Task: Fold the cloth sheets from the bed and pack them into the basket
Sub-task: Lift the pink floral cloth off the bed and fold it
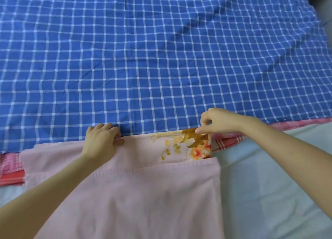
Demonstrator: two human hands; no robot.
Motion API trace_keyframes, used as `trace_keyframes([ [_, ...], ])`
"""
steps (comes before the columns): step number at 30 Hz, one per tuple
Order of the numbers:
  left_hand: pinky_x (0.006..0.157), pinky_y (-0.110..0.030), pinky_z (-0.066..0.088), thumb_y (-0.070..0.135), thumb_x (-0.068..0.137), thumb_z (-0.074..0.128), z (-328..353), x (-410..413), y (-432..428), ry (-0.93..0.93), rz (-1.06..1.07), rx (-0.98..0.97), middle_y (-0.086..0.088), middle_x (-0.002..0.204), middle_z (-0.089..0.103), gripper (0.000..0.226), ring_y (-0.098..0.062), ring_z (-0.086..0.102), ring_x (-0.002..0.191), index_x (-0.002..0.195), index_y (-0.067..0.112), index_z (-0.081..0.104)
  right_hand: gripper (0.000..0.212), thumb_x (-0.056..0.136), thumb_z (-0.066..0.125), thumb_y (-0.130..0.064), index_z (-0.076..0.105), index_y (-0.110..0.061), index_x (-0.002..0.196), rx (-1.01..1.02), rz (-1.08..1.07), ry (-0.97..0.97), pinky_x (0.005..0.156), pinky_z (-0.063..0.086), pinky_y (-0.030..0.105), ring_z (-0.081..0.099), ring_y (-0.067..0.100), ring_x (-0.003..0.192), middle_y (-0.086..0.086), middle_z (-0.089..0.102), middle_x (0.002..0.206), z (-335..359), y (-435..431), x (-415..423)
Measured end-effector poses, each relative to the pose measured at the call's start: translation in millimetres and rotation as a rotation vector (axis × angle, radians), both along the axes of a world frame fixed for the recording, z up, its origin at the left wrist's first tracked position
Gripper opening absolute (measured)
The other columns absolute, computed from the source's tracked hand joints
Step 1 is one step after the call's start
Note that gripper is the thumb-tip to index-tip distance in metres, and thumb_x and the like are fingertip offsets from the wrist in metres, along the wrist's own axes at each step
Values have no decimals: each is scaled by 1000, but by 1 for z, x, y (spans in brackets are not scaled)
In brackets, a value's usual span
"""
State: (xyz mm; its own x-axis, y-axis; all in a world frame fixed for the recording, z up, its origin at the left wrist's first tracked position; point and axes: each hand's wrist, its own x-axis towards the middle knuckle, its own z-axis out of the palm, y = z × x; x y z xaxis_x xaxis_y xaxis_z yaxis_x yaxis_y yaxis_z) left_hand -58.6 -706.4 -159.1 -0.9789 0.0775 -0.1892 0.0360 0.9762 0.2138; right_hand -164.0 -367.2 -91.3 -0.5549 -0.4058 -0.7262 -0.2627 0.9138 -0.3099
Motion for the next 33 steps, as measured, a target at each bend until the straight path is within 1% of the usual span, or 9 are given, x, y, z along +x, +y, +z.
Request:
trace_keyframes([
  [4,69,-37,34,29,80,72,1,1,-1,16,9,-20,-4,80,63,19,-30,55,76,78,12,65,28,88,61,-38,54,-15,72,179,-33,128,61,38,28,55,17,72,-1,60,76,-26,-10,2],
  [7,70,-44,40,25,73,79,10,7,-3,82,45,-76,-12,82,61,27,-35,55,75,84,6,64,20,80,70,-13,50,-14,77,177,40,605,61,35,30,56,24,72,3,56,72,-29,-19,25],
  [9,68,-46,43,16,68,83,20,19,-5,170,63,-47,-13,81,60,28,-36,55,72,84,3,63,20,75,75,-10,56,-10,76,43,-96,766,58,39,31,57,28,68,5,59,70,-24,-19,51],
  [12,66,-42,46,28,80,73,24,53,-17,153,-25,38,-6,80,64,21,-33,59,70,82,8,66,23,91,58,-36,60,-14,96,-31,-361,558,64,44,32,60,23,80,-2,64,84,-13,-15,100],
  [14,69,-40,47,44,83,62,22,81,-32,7,-107,1,-2,86,66,32,-29,62,76,89,13,68,30,88,61,-39,57,-16,107,8,-431,408,66,41,31,59,22,86,-7,60,86,-17,-5,132],
  [18,79,-30,38,52,80,64,35,101,-59,-316,-74,-125,7,103,65,41,-21,60,94,110,26,57,42,76,77,-10,56,-5,112,-242,-1024,223,74,43,31,59,26,84,9,65,93,-34,9,166],
  [22,69,-26,27,47,85,57,55,105,-84,-378,-65,-339,12,68,52,22,-15,49,71,76,29,49,31,76,71,6,62,2,106,-428,-1294,104,66,51,23,60,17,71,10,67,87,-25,6,179],
  [28,56,-27,36,25,75,77,118,134,-127,-372,415,380,3,56,58,17,-19,52,59,67,16,65,27,81,64,8,63,-12,100,-689,-1359,272,58,49,7,61,3,68,-1,61,81,51,9,199],
  [33,55,-22,46,24,68,82,180,127,-153,-219,536,506,5,58,65,14,-19,56,60,76,29,71,43,47,79,-28,63,-26,87,-834,-1253,305,63,54,12,62,-1,63,-13,64,64,122,5,184],
])
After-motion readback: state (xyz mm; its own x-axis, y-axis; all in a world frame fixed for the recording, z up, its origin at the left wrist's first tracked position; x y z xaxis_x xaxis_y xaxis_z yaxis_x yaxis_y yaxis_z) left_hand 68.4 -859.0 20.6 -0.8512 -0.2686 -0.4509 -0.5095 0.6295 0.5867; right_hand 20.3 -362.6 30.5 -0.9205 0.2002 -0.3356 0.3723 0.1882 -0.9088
